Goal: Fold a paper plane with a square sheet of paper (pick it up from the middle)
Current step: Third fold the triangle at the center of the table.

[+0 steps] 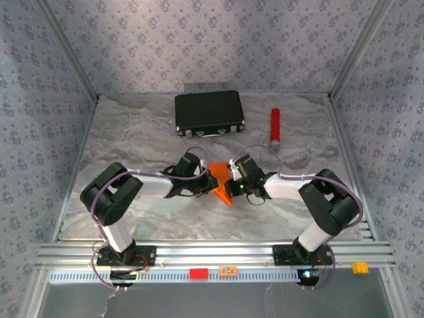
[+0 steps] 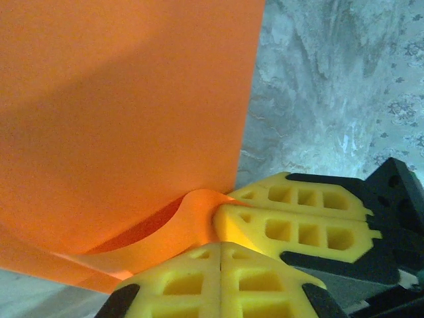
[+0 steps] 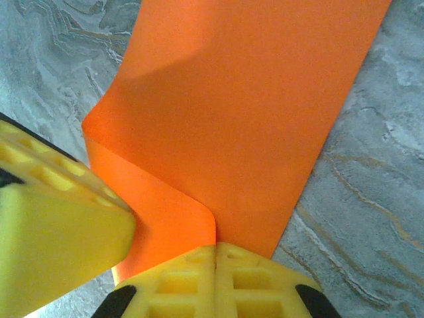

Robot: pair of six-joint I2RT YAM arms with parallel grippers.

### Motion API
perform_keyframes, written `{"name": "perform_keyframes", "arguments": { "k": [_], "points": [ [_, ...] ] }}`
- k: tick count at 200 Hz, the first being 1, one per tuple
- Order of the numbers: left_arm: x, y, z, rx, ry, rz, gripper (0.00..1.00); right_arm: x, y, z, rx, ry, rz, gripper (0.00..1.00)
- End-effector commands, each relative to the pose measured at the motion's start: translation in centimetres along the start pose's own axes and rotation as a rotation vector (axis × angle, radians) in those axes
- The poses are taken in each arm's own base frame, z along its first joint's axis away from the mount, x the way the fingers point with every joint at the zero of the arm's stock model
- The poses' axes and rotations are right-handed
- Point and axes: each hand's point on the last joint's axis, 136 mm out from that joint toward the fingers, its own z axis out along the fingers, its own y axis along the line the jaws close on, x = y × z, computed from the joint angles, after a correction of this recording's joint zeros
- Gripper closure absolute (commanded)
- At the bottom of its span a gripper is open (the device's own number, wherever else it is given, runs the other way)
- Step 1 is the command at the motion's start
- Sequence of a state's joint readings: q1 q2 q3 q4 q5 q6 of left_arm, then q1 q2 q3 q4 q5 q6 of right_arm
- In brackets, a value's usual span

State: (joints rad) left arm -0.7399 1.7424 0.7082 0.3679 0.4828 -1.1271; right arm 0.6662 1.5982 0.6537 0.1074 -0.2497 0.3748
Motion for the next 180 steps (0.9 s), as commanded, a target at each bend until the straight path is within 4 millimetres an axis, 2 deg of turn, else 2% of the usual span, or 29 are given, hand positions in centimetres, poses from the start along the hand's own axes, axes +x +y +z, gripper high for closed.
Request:
{"name": "perform_keyframes", "arguments": {
  "k": [1, 16, 44, 74, 105, 116, 140, 158, 180],
  "points": [
    [0.4, 1.2, 0.8, -0.036, 0.023, -0.006, 1.00, 1.4, -1.3, 0.5, 0.062, 0.056, 0.024, 0.99],
    [0.6, 2.6, 1.1, -0.069, 0.025, -0.022, 1.00, 1.4, -1.2, 0.5, 0.061, 0.055, 0.022, 1.00],
    [0.9, 3.7, 1.3, -0.095, 0.030, -0.034, 1.00, 1.4, -1.1, 0.5, 0.054, 0.058, 0.022, 0.99],
    [0.8, 3.9, 1.2, -0.110, 0.025, -0.030, 1.00, 1.1, -0.7, 0.4, 0.038, 0.050, 0.024, 0.96],
    [0.7, 3.9, 1.0, -0.118, 0.020, -0.023, 1.00, -0.5, 0.0, -0.8, 0.008, 0.020, 0.062, 0.80],
    [0.7, 3.8, 1.0, -0.116, 0.019, -0.019, 1.00, -1.5, 0.0, -1.8, -0.002, -0.009, 0.088, 0.72],
    [0.6, 3.7, 1.0, -0.115, 0.017, -0.017, 1.00, -2.6, 0.0, -3.7, -0.052, -0.042, 0.150, 0.62],
    [0.6, 3.6, 1.0, -0.114, 0.015, -0.012, 1.00, -2.7, 1.1, -4.7, -0.128, -0.030, 0.168, 0.59],
    [0.5, 3.5, 1.0, -0.111, 0.011, -0.012, 1.00, -2.0, 3.7, -5.2, -0.258, 0.017, 0.162, 0.65]
  ]
}}
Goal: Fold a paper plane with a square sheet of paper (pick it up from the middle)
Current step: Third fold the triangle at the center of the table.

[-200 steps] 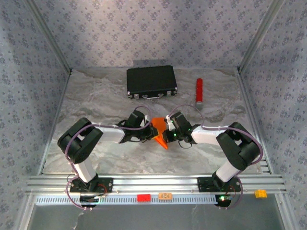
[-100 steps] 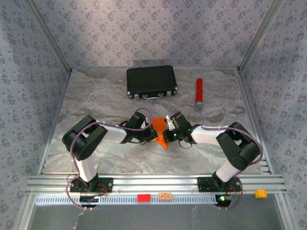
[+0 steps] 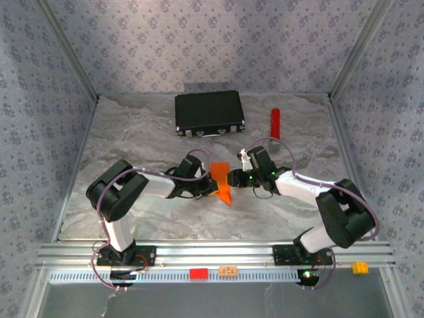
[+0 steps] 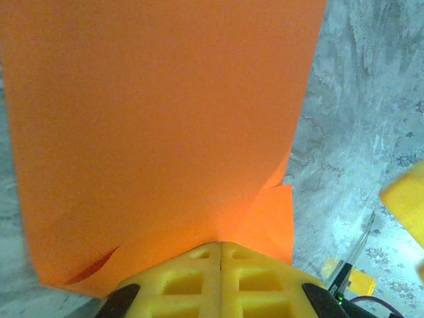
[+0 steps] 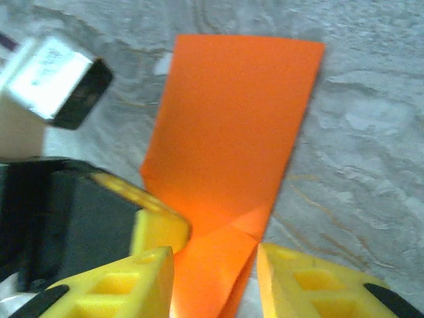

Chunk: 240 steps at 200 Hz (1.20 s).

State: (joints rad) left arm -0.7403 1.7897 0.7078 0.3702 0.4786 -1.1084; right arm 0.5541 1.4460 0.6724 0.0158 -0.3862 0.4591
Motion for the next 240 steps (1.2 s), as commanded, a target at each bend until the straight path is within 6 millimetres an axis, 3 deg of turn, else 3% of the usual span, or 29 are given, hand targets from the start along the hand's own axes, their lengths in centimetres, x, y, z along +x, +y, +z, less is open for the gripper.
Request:
{"name": "perform_keyframes", "arguments": {
  "k": [1, 27, 60, 114, 159, 210, 240],
  "points": [
    [0.3, 1.9, 0.2, -0.073, -0.002, -0.010, 1.00, 1.6, 3.3, -0.5, -0.154, 0.096, 0.031, 0.65],
    [0.3, 1.9, 0.1, -0.074, -0.007, -0.010, 1.00, 3.6, 4.6, 0.3, -0.182, 0.173, 0.015, 0.83],
    [0.2, 1.8, 0.1, -0.074, -0.008, -0.009, 1.00, 5.4, 4.5, 1.6, -0.139, 0.239, -0.002, 0.91],
    [0.2, 1.9, 0.1, -0.077, -0.007, -0.009, 1.00, 6.1, 4.6, 3.1, -0.087, 0.279, -0.031, 0.92],
    [0.2, 1.9, 0.1, -0.077, -0.007, -0.009, 1.00, 6.8, 2.6, 4.0, -0.008, 0.298, -0.009, 0.92],
    [0.1, 2.1, 0.1, -0.086, -0.010, -0.012, 1.00, 8.9, 1.2, 3.3, 0.004, 0.322, 0.035, 0.92],
    [0.2, 2.2, 0.0, -0.091, -0.008, -0.013, 1.00, 9.1, 1.5, 2.7, -0.015, 0.312, 0.052, 0.92]
  ]
}}
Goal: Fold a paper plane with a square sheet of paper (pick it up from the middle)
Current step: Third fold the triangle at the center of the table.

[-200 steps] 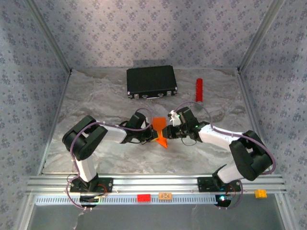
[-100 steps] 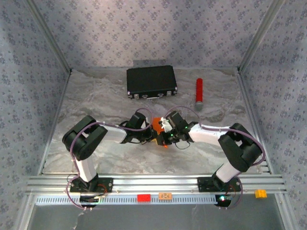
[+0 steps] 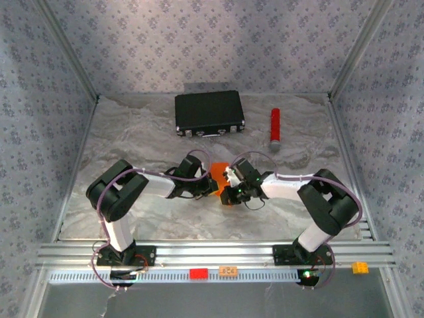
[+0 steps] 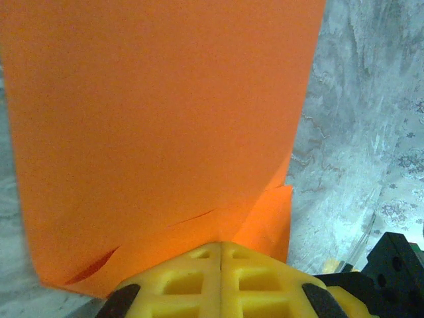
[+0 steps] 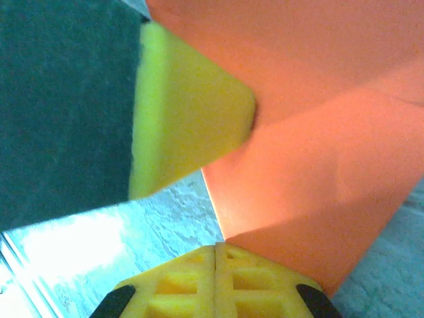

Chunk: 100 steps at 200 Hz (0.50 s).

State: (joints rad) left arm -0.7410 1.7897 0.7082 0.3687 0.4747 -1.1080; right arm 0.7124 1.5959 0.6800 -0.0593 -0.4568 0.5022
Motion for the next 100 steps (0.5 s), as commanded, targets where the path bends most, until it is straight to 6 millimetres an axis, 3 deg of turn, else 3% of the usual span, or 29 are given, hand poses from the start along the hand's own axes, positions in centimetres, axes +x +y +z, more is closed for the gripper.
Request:
{"name": "perform_keyframes", "arguments": {
  "k": [1, 46, 76, 100],
  "points": [
    [0.2, 2.2, 0.0, -0.088, -0.004, -0.013, 1.00, 1.0, -0.4, -0.6, 0.006, 0.013, 0.039, 0.92],
    [0.2, 2.1, 0.0, -0.087, -0.005, -0.012, 1.00, -1.2, 1.8, -1.3, -0.041, -0.029, 0.008, 0.92],
    [0.2, 2.1, -0.1, -0.090, -0.005, -0.010, 1.00, -1.8, 1.3, 0.0, -0.023, -0.015, 0.019, 0.92],
    [0.2, 2.2, -0.1, -0.092, -0.004, -0.009, 1.00, -0.7, 0.1, 1.3, 0.003, 0.028, 0.036, 0.91]
  ]
}}
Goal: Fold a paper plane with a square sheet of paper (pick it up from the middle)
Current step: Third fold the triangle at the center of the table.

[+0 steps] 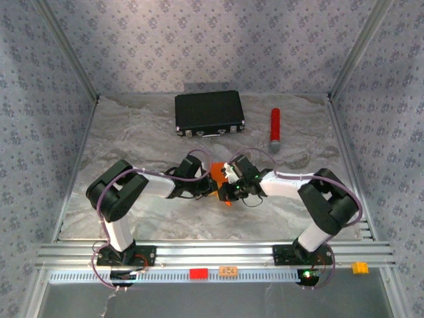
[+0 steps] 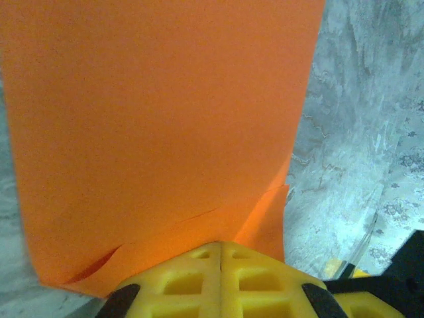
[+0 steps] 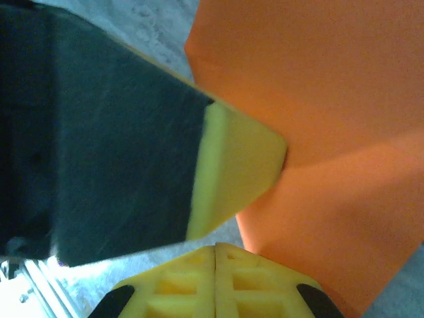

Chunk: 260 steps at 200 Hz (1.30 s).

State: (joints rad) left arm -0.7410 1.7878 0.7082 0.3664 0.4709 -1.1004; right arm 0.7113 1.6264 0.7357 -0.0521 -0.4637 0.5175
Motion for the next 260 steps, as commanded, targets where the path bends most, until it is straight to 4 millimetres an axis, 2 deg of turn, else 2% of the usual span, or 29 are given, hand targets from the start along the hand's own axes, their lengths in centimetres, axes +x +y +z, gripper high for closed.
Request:
{"name": "perform_keyframes", "arguments": {
  "k": [1, 23, 68, 108, 137, 164, 204, 223, 260],
  "points": [
    [0.2, 2.1, 0.0, -0.089, -0.001, -0.016, 1.00, 1.1, -1.0, 1.1, 0.024, 0.052, 0.036, 0.91],
    [0.2, 2.3, -0.1, -0.093, -0.004, -0.018, 1.00, 2.7, -1.9, 1.0, 0.039, 0.072, 0.054, 0.91],
    [0.2, 2.7, -0.1, -0.101, -0.002, -0.024, 1.00, 4.3, -2.1, -0.7, 0.029, 0.057, 0.062, 0.90],
    [0.2, 2.8, -0.1, -0.104, -0.004, -0.025, 1.00, 6.5, -3.5, -0.9, 0.043, 0.073, 0.108, 0.90],
    [0.1, 2.8, -0.1, -0.103, -0.003, -0.026, 1.00, 6.9, -3.4, -1.6, 0.018, 0.042, 0.130, 0.90],
    [0.2, 2.8, -0.1, -0.101, -0.002, -0.025, 1.00, 5.9, -2.0, -3.0, -0.032, 0.004, 0.121, 0.90],
    [0.2, 2.7, -0.2, -0.099, -0.004, -0.023, 1.00, 2.3, 1.5, -5.5, -0.117, -0.076, 0.041, 0.90],
    [0.2, 2.6, -0.1, -0.097, -0.007, -0.022, 1.00, 0.9, 1.8, -5.3, -0.105, -0.086, 0.030, 0.90],
    [0.2, 2.5, -0.1, -0.095, -0.005, -0.020, 1.00, -1.1, 1.5, -3.3, -0.095, -0.082, 0.072, 0.90]
  ]
}}
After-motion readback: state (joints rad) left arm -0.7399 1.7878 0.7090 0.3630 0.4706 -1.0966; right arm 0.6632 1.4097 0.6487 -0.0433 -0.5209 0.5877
